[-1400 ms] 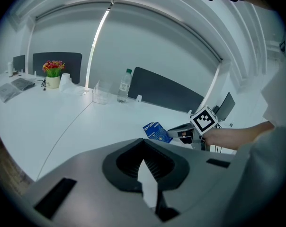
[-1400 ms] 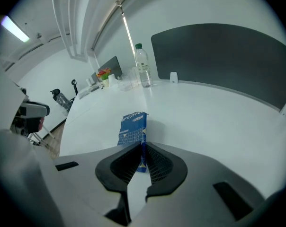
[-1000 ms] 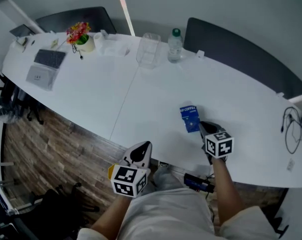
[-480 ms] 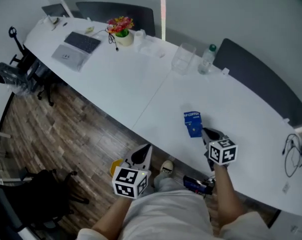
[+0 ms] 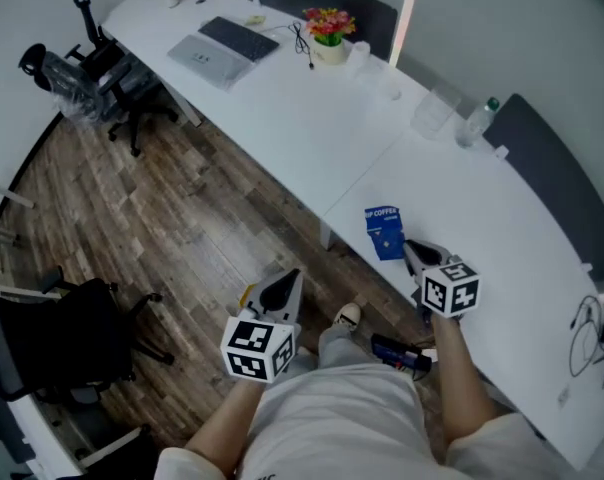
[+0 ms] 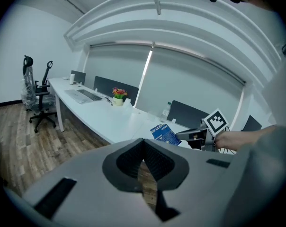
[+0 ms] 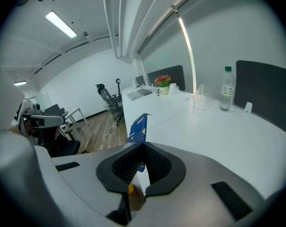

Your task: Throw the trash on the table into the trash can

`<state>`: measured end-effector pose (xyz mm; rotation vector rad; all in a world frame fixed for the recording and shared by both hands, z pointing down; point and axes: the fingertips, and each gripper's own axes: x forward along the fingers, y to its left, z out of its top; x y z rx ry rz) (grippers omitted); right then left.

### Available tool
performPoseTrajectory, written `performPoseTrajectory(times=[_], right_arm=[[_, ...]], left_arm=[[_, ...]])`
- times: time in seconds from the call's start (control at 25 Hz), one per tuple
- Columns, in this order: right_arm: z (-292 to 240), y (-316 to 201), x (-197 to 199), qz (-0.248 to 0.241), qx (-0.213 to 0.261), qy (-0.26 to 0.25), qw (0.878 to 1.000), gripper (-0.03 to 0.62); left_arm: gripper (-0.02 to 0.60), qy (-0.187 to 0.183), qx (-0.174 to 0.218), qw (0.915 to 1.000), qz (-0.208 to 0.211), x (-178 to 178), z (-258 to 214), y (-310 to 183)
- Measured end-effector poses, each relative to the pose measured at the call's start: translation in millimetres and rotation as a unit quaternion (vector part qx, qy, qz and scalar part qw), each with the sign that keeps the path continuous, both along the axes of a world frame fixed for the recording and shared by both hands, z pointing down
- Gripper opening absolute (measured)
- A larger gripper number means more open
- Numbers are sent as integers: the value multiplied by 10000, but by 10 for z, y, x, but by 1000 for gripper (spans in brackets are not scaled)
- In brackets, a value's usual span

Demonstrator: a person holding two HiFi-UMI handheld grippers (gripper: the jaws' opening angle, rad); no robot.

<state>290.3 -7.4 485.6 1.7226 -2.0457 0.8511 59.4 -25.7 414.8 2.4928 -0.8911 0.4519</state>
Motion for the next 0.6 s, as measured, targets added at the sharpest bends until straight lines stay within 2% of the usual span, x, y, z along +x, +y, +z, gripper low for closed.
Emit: performPoseTrajectory(times=[0.32,0.6], right_arm=[[-60,-238,-1066,-960,-2,-68,9954,38],[-81,-513,-2215,-1922,-29,-199,9811,38]], left_arm=[[0,60,71,9957,-919,-1064,-55,65],[0,66,49,9824,-1867,-2100,-48,187]])
